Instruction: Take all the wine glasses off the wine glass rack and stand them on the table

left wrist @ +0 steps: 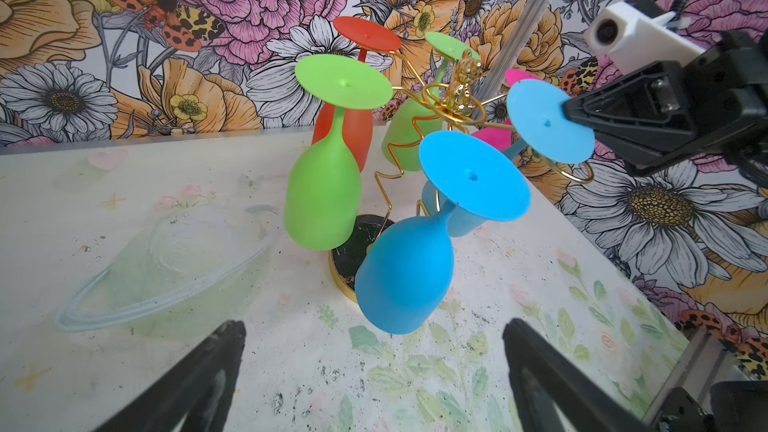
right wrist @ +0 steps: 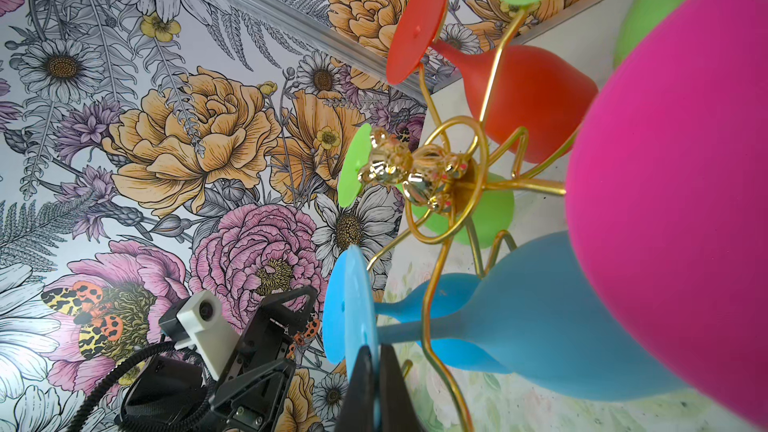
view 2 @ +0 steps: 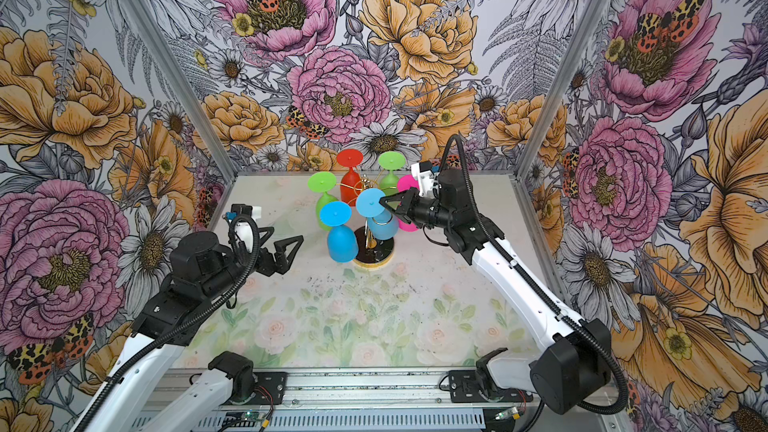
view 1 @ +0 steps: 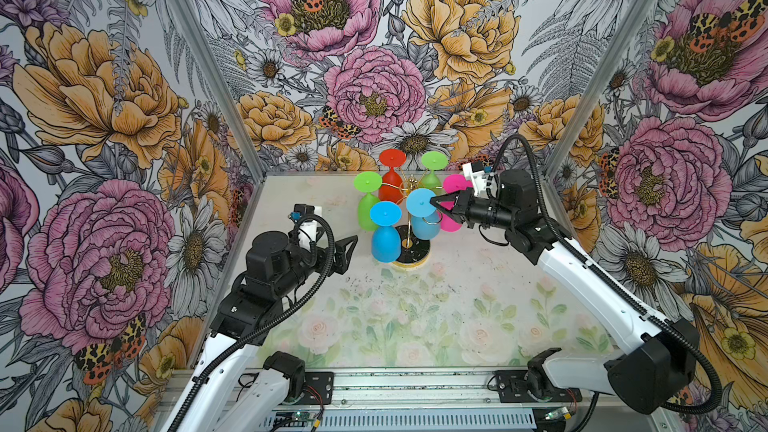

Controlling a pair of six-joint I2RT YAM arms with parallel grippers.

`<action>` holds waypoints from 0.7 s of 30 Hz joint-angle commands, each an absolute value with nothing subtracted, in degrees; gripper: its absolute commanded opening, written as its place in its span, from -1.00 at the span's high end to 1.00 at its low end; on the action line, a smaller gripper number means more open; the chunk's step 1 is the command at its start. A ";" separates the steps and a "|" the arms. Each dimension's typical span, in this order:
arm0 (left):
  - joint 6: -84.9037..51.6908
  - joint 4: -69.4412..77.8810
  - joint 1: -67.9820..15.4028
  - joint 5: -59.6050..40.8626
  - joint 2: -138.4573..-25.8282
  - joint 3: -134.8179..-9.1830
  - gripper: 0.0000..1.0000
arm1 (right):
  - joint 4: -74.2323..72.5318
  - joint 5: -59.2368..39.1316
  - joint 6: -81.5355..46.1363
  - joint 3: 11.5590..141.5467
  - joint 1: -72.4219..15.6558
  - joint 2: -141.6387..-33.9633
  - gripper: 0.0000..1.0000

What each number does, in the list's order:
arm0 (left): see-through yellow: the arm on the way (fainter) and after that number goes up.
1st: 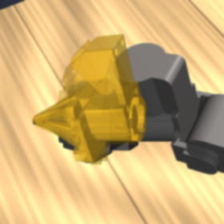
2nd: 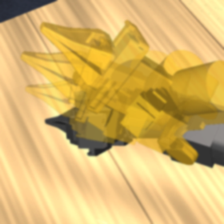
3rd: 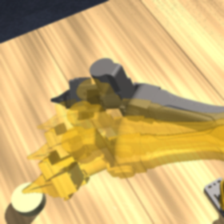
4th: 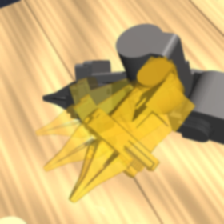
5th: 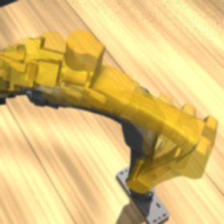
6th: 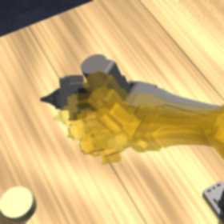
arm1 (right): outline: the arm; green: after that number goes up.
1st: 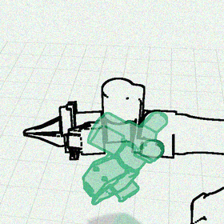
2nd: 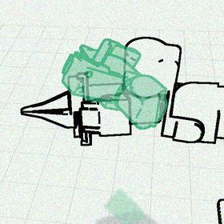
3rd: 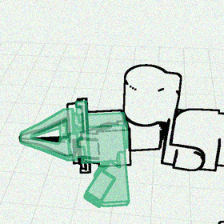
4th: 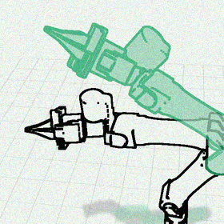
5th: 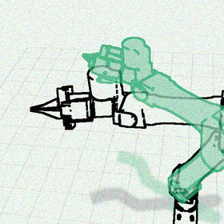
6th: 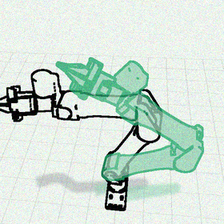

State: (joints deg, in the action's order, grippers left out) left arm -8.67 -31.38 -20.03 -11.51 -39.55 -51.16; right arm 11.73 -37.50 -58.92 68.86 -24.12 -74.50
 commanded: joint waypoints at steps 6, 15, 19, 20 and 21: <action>-11.09 -32.40 -20.40 -15.83 -40.93 -54.44 -0.97 | 10.41 -40.67 -57.23 69.73 -26.03 -73.54 1.00; -14.81 -33.18 -20.40 -23.87 -42.73 -56.87 -0.97 | 10.90 -40.97 -56.80 66.44 -26.69 -70.52 1.00; -16.07 -33.21 -20.64 -24.95 -43.32 -57.38 -0.94 | 11.24 -41.11 -56.27 64.81 -26.77 -69.27 1.00; -16.32 -33.23 -20.67 -25.10 -43.37 -57.33 -0.94 | 11.33 -41.19 -56.09 64.38 -26.75 -68.85 1.00; -16.65 -33.22 -20.74 -25.02 -43.42 -57.30 -0.94 | 11.51 -41.30 -55.84 63.95 -26.80 -68.52 1.00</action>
State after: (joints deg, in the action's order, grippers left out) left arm -14.66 -32.88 -20.18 -22.65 -43.33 -55.79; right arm 11.44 -39.29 -57.34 64.99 -26.17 -70.83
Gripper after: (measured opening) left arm 0.972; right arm 0.051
